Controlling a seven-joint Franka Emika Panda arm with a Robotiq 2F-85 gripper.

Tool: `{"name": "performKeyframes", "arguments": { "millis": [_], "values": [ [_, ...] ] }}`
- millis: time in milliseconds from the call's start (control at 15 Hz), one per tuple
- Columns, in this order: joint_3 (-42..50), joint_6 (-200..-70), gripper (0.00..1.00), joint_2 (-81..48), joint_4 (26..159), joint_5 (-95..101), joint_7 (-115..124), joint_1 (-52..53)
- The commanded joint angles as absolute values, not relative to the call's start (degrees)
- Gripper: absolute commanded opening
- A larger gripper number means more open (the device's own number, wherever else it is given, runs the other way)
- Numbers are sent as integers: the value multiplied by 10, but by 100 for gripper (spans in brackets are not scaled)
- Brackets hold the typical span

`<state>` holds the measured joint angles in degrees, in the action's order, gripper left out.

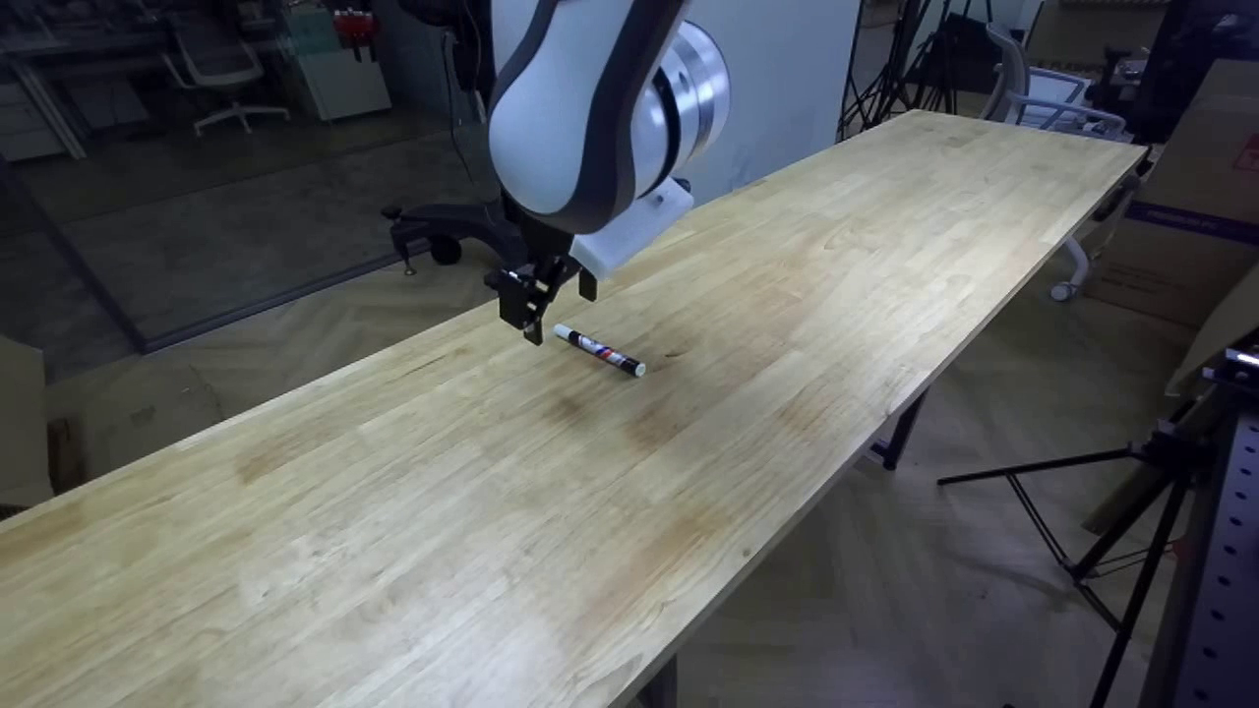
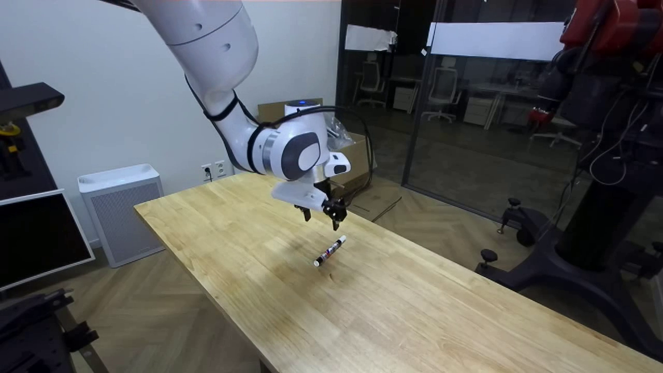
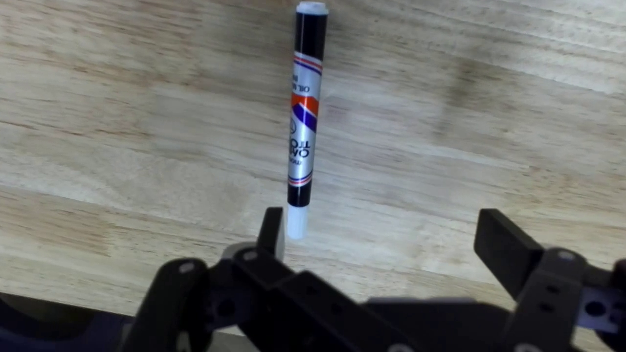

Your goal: Slightly move the marker to the bottom of the table

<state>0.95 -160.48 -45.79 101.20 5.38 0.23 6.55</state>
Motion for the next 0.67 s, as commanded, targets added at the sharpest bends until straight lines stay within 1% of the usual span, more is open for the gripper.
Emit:
{"name": "performKeyframes", "arguments": {
  "millis": [0, 200, 600],
  "values": [
    [-10, -1685, 100, -440, 1074, 30, 7, 44],
    [-46, -1723, 100, -440, 1104, 2, -10, 7],
    [-107, -1755, 100, -434, 1146, -34, -26, -70]
  ]
}}
